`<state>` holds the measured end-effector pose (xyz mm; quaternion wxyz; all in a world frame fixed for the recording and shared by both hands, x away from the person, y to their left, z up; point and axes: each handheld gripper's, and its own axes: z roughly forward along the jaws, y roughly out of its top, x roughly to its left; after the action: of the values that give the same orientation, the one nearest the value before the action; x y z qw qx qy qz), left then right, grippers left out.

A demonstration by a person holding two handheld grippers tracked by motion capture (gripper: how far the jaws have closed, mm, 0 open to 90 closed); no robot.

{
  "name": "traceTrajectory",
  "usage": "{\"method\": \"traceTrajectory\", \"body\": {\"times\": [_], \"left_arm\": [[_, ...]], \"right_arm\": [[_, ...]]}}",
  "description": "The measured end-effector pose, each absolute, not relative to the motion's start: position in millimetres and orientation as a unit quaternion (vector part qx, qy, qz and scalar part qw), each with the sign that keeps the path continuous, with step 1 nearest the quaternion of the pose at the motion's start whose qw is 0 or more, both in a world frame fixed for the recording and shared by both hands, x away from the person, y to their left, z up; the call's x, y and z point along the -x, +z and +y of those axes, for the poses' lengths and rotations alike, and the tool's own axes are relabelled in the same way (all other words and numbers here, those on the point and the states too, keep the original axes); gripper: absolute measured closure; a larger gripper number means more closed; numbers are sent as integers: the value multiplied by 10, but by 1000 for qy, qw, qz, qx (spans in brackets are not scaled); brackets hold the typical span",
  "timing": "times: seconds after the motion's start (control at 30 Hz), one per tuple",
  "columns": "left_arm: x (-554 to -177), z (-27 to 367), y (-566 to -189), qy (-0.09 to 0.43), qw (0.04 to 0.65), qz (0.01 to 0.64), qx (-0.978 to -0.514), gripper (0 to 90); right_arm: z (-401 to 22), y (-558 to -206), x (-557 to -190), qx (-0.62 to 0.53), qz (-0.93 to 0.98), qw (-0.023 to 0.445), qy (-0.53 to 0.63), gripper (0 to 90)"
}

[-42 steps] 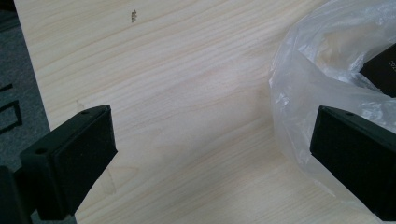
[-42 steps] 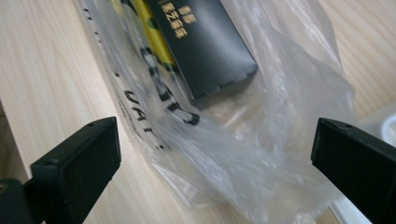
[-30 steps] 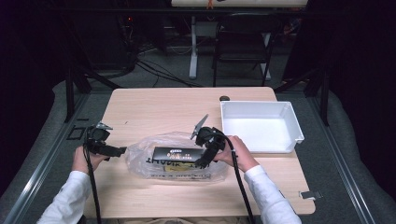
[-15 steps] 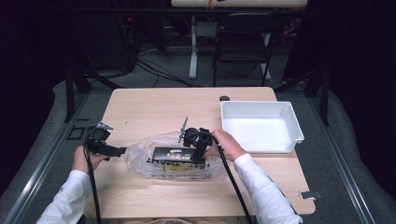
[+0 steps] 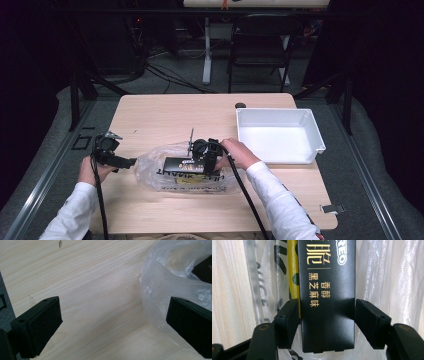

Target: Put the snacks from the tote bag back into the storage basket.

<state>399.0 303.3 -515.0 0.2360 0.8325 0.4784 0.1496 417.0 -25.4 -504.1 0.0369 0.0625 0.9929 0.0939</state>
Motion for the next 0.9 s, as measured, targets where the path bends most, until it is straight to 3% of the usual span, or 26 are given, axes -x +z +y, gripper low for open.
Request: {"method": "traceTrajectory", "body": {"times": [0.9], "left_arm": [[-4006,3035,-5160,137,239,481,-832,1]], "right_arm": [[-111,-5256,-4206,-54,998,29,29,358]]}}
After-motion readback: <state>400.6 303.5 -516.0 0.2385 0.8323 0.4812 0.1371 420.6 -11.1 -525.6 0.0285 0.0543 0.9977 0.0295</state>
